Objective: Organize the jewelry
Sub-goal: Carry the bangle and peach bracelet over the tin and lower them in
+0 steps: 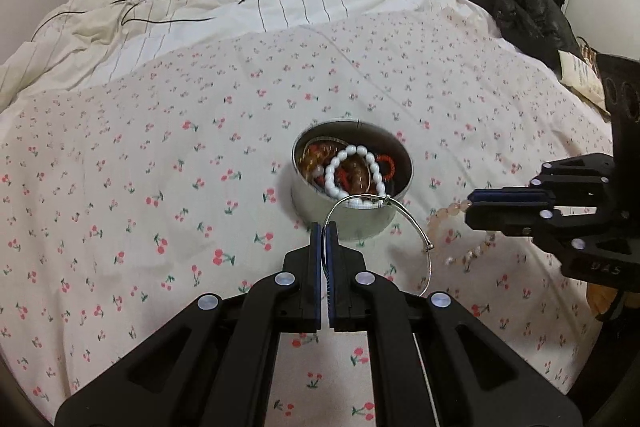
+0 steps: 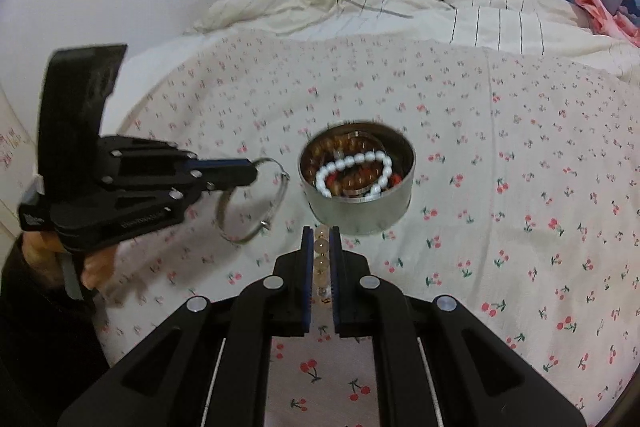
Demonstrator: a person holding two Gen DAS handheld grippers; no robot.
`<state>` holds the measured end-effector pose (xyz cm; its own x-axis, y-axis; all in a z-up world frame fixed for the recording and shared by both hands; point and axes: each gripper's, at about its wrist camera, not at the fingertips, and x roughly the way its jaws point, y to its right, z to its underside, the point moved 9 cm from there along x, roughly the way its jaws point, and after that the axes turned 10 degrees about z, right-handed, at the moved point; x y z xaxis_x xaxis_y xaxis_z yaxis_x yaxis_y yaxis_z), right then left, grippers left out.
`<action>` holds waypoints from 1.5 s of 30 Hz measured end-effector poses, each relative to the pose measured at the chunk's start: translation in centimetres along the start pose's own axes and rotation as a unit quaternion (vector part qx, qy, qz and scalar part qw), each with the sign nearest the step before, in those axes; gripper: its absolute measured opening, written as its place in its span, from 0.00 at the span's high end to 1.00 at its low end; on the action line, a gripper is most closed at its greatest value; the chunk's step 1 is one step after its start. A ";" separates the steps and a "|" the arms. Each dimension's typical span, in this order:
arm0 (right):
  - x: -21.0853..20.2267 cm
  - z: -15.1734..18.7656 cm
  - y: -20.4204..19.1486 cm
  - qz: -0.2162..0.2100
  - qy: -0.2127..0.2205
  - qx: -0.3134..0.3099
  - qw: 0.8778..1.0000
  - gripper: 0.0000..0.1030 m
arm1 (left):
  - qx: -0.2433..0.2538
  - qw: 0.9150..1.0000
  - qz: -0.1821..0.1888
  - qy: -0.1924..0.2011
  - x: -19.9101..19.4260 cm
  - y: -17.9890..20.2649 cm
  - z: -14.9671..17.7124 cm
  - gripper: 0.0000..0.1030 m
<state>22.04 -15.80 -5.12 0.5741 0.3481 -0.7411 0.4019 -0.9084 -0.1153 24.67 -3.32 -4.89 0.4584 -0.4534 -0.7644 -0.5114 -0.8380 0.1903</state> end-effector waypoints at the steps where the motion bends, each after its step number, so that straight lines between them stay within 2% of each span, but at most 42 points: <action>1: -0.4 -0.4 0.1 -0.004 0.007 0.005 1.000 0.92 | 0.000 1.000 -0.002 0.000 0.1 -0.1 -0.2 0.98; 11: -2.9 -4.0 1.0 -0.013 0.054 0.027 0.998 0.92 | 0.000 1.000 -0.008 0.006 1.6 -0.4 -3.9 0.98; 21: -3.6 -5.2 1.7 -0.017 0.068 0.039 0.997 0.92 | 0.000 1.000 -0.006 -0.003 4.4 -0.4 -5.5 0.98; 33: -1.2 -6.5 1.8 -0.032 0.055 0.049 0.997 0.92 | 0.002 1.000 -0.020 -0.014 6.4 -0.9 -5.5 0.98; 45: 1.6 -7.6 1.7 -0.039 0.038 0.061 0.997 0.92 | -0.006 1.000 -0.013 -0.024 6.8 -1.3 -5.2 0.94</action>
<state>29.09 -15.02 -1.47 0.5992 0.4315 -0.6743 0.3613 -0.8974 -0.2533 32.20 -6.91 -7.10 0.4365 -0.4166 -0.7975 -0.4907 -0.8531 0.1771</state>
